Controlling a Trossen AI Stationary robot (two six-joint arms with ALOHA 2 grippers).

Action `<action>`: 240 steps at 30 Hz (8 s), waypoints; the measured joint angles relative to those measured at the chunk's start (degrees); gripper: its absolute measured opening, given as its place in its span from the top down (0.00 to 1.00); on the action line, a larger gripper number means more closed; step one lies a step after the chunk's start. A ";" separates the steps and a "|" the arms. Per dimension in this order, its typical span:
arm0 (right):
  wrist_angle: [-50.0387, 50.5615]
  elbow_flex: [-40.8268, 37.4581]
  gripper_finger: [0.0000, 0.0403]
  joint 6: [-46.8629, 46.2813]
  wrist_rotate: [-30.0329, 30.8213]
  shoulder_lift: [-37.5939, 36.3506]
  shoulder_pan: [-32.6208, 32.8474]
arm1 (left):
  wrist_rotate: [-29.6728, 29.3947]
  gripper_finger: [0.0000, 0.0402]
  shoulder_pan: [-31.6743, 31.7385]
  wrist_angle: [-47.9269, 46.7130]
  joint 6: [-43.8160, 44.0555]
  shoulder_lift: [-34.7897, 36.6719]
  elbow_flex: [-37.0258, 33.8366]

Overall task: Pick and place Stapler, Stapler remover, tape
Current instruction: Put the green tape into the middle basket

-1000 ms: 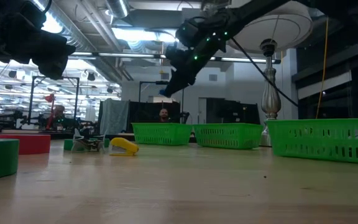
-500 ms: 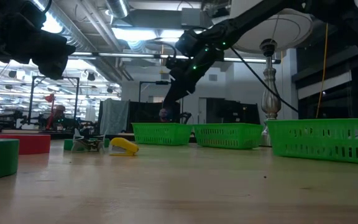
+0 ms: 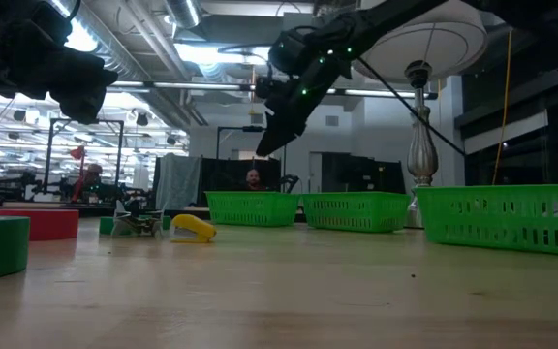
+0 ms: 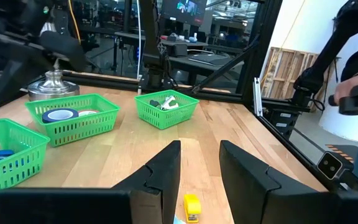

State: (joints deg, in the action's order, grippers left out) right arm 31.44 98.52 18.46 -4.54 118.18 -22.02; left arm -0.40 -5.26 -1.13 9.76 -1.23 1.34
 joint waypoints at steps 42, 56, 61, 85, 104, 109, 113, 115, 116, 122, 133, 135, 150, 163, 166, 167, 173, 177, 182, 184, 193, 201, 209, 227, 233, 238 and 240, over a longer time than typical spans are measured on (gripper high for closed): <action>1.73 0.02 0.44 -9.25 5.56 -0.90 26.91 | 0.01 0.73 0.01 0.00 -0.01 0.01 0.00; -3.13 0.08 0.45 -25.18 13.19 -0.19 27.57 | 0.00 0.73 0.00 -0.02 -0.02 0.01 0.01; -7.57 0.17 0.45 -30.89 13.01 1.28 28.15 | 0.00 0.73 0.01 0.00 -0.02 0.00 0.00; -6.65 0.04 0.45 -36.23 -1.50 4.01 37.76 | 0.02 0.73 0.02 -0.02 -0.01 -0.01 -0.01; -12.19 0.04 0.45 -10.01 -2.57 6.93 41.51 | 0.02 0.73 0.00 -0.02 -0.01 0.00 0.00; -16.86 0.02 0.45 -6.45 -2.58 7.93 42.06 | 0.02 0.73 0.00 -0.02 0.00 -0.01 0.01; -20.61 0.07 0.45 -2.80 -2.62 9.00 42.26 | 0.02 0.73 0.01 -0.02 -0.02 0.00 0.01; -22.70 0.07 0.45 -2.60 -2.57 10.17 42.50 | 0.02 0.73 0.01 -0.02 -0.02 -0.01 0.01; -23.13 0.00 0.45 -2.58 -2.57 10.41 42.74 | 0.02 0.73 0.00 -0.02 0.00 -0.01 0.01; -27.47 -0.02 0.45 -2.20 -1.15 11.16 44.42 | 0.02 0.73 0.00 -0.03 -0.02 -0.01 0.01; -25.35 2.97 0.45 1.47 1.31 14.59 45.18 | 0.02 0.73 0.00 -0.02 -0.02 -0.01 0.00; -24.73 5.08 0.45 1.46 1.51 16.34 45.14 | 0.02 0.73 0.01 -0.02 -0.02 -0.01 0.00; -16.43 13.77 0.49 3.23 4.83 24.36 45.03 | 0.02 0.73 0.00 -0.02 -0.01 0.01 0.01; -12.36 14.10 0.65 4.74 7.99 24.67 44.34 | 0.02 0.73 0.02 -0.02 -0.02 0.01 0.01; -11.47 14.10 0.69 4.73 8.16 24.64 44.37 | 0.02 0.73 0.01 -0.02 -0.02 0.00 0.00; -11.31 14.10 0.71 4.72 8.18 24.54 44.37 | 0.01 0.73 0.02 -0.01 0.00 0.01 -0.01; -10.19 14.06 0.81 6.29 8.15 24.49 44.37 | 0.02 0.73 0.00 -0.02 -0.01 0.00 0.00; -9.25 14.75 0.85 7.63 8.16 24.51 44.41 | 0.02 0.73 0.00 -0.02 -0.01 -0.01 -0.01; -4.88 18.68 0.84 7.51 7.54 24.98 43.89 | 0.02 0.73 0.02 -0.02 -0.02 -0.01 0.01; -3.97 19.78 0.81 7.28 6.69 25.16 43.41 | 0.02 0.73 0.00 -0.02 -0.02 0.00 -0.01; -3.05 20.96 0.59 0.84 0.45 25.26 42.44 | 0.02 0.73 0.02 -0.02 -0.02 0.00 0.01; -3.75 21.09 0.53 0.13 1.67 26.80 42.32 | 0.02 0.73 0.02 -0.01 0.00 -0.01 0.01; -3.28 21.18 0.63 0.13 1.96 27.05 42.25 | 0.02 0.73 0.00 -0.04 -0.01 0.00 0.00; 1.78 23.46 0.86 -5.67 -1.92 27.11 35.52 | 0.02 0.73 0.00 -0.02 -0.02 0.01 -0.01; 5.26 23.47 0.88 -10.06 -4.56 25.89 31.92 | 0.00 0.73 0.02 -0.02 -0.02 -0.01 0.00; 8.30 23.47 0.89 -14.41 -4.45 23.84 29.28 | 0.00 0.73 0.00 -0.04 -0.02 -0.01 0.01; 9.90 23.47 0.87 -15.89 -4.29 23.05 28.46 | 0.02 0.73 0.01 -0.02 -0.02 0.01 0.01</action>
State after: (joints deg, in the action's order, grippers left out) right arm 41.34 121.99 2.57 -8.84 141.23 6.44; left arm -0.38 -5.24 -1.15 9.74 -1.21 1.34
